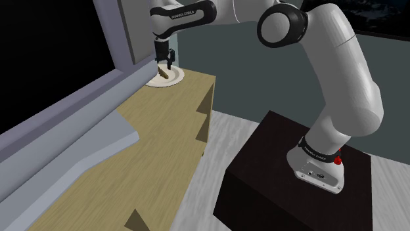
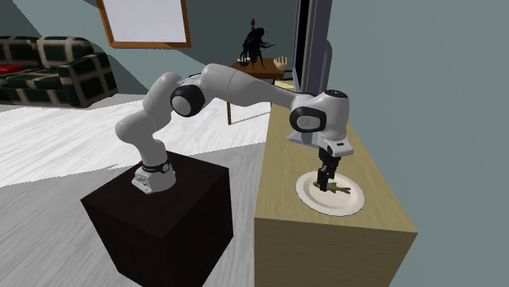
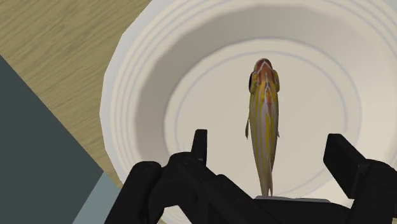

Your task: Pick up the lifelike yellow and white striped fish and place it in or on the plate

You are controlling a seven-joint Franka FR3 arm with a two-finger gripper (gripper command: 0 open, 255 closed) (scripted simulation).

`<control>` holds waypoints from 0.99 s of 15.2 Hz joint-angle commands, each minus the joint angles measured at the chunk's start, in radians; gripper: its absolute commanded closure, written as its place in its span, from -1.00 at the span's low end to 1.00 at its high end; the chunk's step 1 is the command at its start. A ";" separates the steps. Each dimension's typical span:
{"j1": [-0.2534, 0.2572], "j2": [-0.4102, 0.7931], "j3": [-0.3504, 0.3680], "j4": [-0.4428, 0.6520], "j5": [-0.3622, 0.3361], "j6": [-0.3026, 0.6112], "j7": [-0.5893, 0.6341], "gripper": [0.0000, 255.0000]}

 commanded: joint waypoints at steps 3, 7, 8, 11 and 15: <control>0.000 0.000 0.000 0.000 0.000 0.000 0.000 -1.00; 0.002 -0.040 0.004 0.059 0.005 -0.098 -0.004 -1.00; 0.002 -0.040 0.004 0.059 0.005 -0.098 -0.004 -1.00; 0.002 -0.040 0.004 0.059 0.005 -0.098 -0.004 -1.00; 0.002 -0.040 0.004 0.059 0.005 -0.098 -0.004 -1.00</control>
